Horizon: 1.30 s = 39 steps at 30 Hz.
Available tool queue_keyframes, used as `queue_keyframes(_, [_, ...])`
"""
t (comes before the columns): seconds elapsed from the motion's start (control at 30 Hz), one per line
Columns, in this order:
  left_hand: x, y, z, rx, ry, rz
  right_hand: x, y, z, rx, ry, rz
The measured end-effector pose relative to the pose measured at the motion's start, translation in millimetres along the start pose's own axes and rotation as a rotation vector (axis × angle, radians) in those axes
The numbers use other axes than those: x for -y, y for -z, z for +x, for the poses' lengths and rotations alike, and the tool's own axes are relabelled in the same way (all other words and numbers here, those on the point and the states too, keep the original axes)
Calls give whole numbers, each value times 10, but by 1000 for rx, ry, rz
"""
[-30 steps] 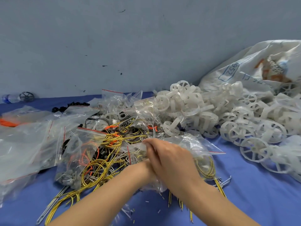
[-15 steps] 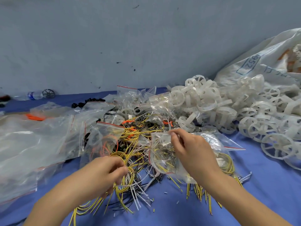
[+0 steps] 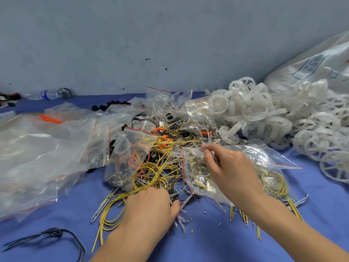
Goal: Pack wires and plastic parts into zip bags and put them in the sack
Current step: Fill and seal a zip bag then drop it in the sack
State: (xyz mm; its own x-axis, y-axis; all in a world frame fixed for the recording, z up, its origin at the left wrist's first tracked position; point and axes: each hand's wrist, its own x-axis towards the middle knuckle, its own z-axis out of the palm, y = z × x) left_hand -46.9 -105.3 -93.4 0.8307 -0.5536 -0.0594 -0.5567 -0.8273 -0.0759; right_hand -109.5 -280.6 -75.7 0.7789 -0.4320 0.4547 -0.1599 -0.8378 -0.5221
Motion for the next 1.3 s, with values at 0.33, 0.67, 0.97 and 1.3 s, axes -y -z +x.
queue_keyframes(0.33, [620, 313, 104, 16, -85, -428, -92, 136, 60, -52, -56, 19])
queue_keyframes(0.67, [930, 730, 91, 100, -186, -1313, -36, 175, 88, 31, -29, -51])
queue_keyframes(0.97, [797, 473, 328, -270, -297, -931, 128, 208, 109, -9, 106, -43])
queue_keyframes(1.3, [664, 543, 278, -779, -338, -342, 301, 267, 100, -47, 203, -228])
